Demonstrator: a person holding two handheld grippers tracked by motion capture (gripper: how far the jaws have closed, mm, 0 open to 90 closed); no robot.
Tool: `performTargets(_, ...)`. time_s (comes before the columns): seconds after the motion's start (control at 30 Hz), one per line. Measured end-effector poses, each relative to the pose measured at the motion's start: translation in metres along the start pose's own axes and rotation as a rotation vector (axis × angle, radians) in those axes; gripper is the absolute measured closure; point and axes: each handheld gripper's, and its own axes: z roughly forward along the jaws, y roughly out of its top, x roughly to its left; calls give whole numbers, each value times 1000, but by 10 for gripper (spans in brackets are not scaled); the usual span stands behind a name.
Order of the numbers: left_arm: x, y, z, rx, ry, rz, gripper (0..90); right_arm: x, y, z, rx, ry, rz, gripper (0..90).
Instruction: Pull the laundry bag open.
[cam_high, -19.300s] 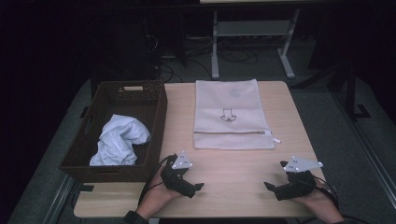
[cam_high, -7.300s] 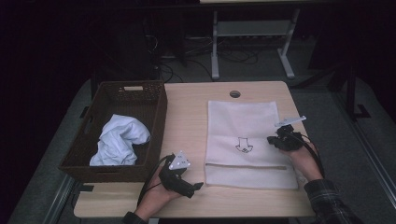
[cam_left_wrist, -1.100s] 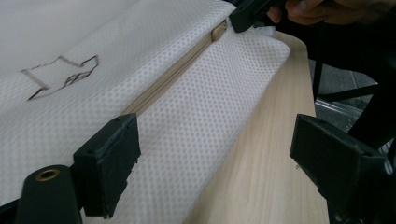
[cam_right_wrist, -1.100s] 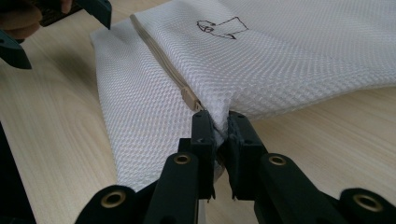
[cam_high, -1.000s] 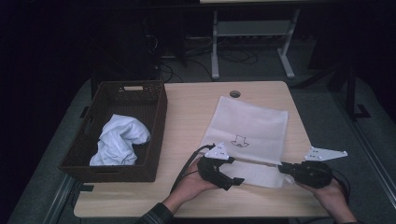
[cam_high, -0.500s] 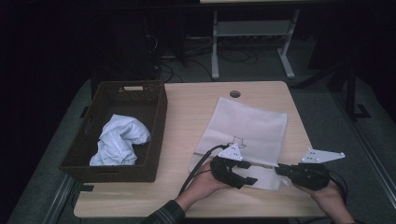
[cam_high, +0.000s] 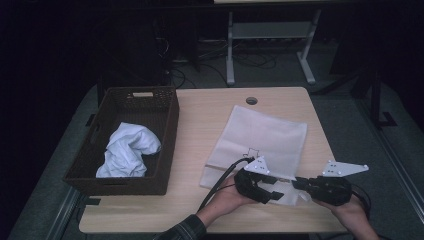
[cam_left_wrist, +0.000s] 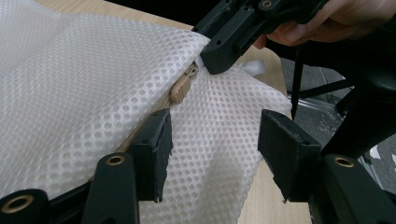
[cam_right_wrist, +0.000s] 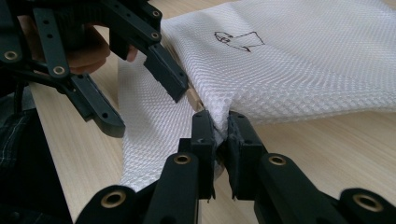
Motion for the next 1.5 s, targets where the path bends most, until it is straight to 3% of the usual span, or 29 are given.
performTargets(0.57,4,2,11,8,14,-3,505,2,0,0,1,-3,-6,816)
performTargets(0.77,4,5,12,-6,4,-14,603,3,0,0,-2,-3,-5,816)
performTargets(1.23,4,7,14,-6,31,-11,819,7,2,1,-6,-7,-9,816)
performTargets(1.5,6,7,10,0,41,-27,864,9,2,3,-9,1,-14,815)
